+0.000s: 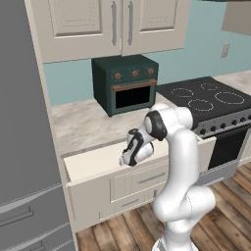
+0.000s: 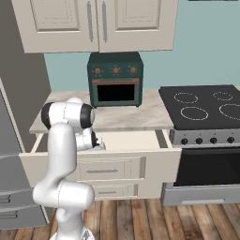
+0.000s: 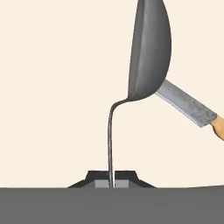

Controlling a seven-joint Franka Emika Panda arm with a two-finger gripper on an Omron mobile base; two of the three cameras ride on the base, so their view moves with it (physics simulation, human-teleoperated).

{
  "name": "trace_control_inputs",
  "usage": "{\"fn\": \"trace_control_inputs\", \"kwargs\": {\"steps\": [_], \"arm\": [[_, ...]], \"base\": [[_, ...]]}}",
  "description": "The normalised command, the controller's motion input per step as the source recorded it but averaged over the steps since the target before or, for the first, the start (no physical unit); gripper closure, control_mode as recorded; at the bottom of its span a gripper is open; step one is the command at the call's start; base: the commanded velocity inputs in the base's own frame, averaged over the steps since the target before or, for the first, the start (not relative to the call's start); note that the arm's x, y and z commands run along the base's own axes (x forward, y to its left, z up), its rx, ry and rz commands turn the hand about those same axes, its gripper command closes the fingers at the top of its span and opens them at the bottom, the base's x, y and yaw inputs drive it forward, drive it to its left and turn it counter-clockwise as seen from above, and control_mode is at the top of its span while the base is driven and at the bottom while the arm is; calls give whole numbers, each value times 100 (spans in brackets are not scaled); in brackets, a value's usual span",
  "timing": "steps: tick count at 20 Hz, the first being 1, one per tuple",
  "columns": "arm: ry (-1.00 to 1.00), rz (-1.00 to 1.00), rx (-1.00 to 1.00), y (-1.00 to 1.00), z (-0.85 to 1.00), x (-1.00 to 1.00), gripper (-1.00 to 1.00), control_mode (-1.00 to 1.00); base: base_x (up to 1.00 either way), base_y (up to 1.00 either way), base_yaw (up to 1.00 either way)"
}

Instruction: Pick up the metallic utensils from the counter and place them in the open drawer. Make sure not to pick up any wooden utensils.

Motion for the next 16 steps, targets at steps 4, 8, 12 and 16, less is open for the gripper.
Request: {"fn": "trace_control_inputs", "kwargs": {"steps": [4, 8, 12, 16], "arm": [[1, -1, -1, 0, 0, 24, 100, -100], [1, 0, -1, 0, 0, 36, 100, -100], [0, 0, 0, 0, 0, 13, 100, -100], [0, 0, -1, 0, -2, 18, 100, -100]], "base": [[0, 0, 0], [0, 0, 0], [0, 0, 0], [0, 0, 0]]}}
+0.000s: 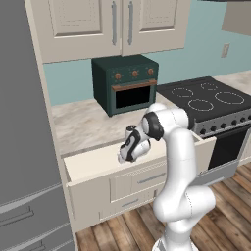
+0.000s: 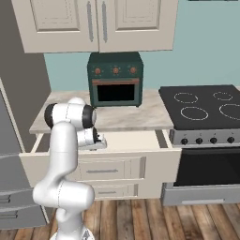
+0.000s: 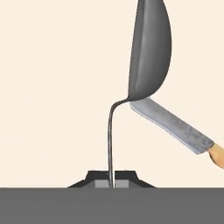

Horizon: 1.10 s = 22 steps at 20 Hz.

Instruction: Pick up the metallic utensils from the counter and place them in the open drawer. Make sure not to pick up any wooden utensils.

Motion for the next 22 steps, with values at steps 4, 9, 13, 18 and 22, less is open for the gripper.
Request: {"fn": "trace_control_inputs", "kwargs": {"steps": [4, 9, 13, 18, 22], "arm": [[0, 0, -1, 0, -5, 12, 100, -100], [0, 0, -2, 0, -12, 3, 100, -100], [0, 0, 0, 0, 0, 0, 100, -100], [0, 0, -3, 1, -22, 0, 100, -100], [0, 0, -5, 0, -21, 0, 100, -100]], "base": [[0, 0, 0], [0, 0, 0], [0, 0, 0], [0, 0, 0], [0, 0, 0]]}}
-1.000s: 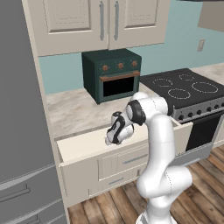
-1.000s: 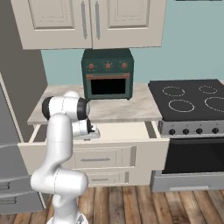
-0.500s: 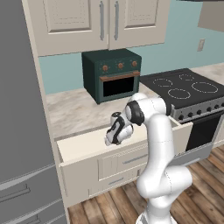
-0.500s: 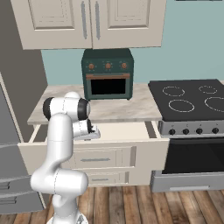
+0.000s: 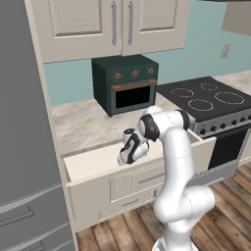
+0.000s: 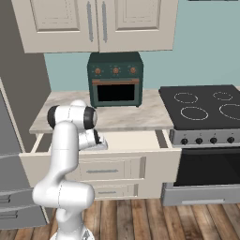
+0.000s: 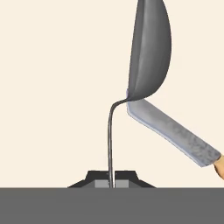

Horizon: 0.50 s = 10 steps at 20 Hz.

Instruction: Pick up the metallic utensils from the counter and place them in the open drawer. Make sure not to pick up any wooden utensils.

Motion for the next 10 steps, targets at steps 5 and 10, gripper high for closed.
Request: {"fn": "trace_control_inputs", "kwargs": {"steps": [5, 10], "arm": [[0, 0, -3, 0, -17, 0, 100, -100], [0, 0, -4, 0, -20, 0, 100, -100]], "base": [[0, 0, 0], [0, 0, 0]]}}
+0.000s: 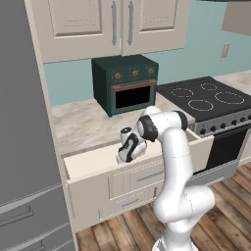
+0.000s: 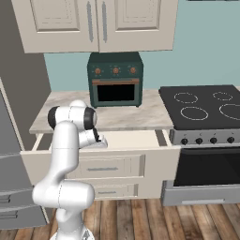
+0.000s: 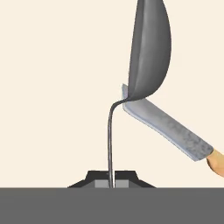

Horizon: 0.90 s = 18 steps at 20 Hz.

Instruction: Pick up the metallic utensils from the counter and place them in the open drawer. Make sure not to pick up any wooden utensils.

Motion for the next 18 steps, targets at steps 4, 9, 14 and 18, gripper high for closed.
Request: {"fn": "trace_control_inputs", "kwargs": {"steps": [4, 9, 14, 18], "arm": [[0, 0, 0, 0, 0, 0, 100, -100], [0, 0, 0, 0, 0, 0, -100, -100], [0, 0, 0, 0, 0, 0, -100, -100], [0, 0, 0, 0, 0, 0, -100, -100]], "base": [[0, 0, 0], [0, 0, 0], [0, 0, 0], [0, 0, 0]]}}
